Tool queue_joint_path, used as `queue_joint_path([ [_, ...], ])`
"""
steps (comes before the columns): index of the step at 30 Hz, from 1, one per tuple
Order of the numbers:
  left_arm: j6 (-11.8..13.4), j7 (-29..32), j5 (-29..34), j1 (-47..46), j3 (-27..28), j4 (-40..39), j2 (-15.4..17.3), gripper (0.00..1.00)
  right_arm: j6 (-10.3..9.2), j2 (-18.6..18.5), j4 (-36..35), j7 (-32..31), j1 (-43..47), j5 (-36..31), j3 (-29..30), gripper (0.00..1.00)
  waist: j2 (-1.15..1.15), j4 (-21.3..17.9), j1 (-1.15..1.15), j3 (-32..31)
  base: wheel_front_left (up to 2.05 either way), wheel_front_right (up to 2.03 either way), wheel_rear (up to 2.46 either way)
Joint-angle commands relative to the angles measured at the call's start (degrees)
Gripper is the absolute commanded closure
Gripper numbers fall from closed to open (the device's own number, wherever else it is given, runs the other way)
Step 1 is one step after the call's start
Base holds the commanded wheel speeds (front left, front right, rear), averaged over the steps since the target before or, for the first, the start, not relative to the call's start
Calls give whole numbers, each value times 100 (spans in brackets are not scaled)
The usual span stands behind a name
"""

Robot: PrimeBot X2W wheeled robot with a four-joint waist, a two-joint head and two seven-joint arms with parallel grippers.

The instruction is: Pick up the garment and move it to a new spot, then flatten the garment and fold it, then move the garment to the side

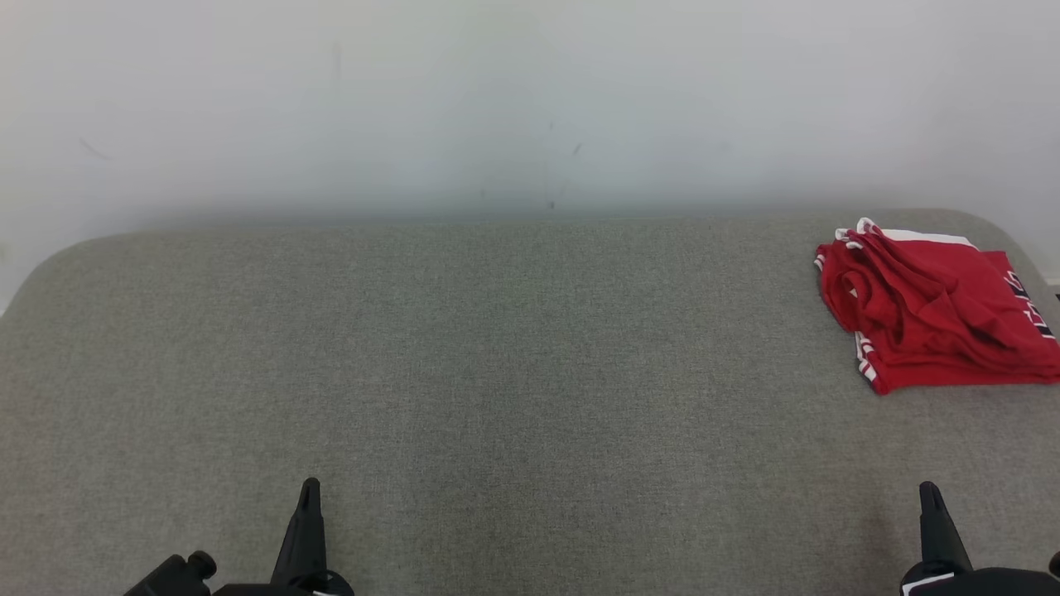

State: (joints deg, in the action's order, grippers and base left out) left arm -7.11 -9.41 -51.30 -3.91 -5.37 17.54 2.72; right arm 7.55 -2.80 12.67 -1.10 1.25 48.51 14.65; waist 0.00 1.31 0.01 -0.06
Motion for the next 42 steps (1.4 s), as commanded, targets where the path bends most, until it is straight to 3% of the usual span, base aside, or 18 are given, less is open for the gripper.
queue_joint_path([
  [1,-24,25,-169,-148,-21,-33,14,100,-4,-11,-52,-43,-96,152,47,100,0,-1,-1,0,0,0,0],
  [42,-45,352,-2722,-778,-375,275,20,100,-8,-12,39,-955,-476,2566,602,100,0,-69,-1,20,0,0,0],
])
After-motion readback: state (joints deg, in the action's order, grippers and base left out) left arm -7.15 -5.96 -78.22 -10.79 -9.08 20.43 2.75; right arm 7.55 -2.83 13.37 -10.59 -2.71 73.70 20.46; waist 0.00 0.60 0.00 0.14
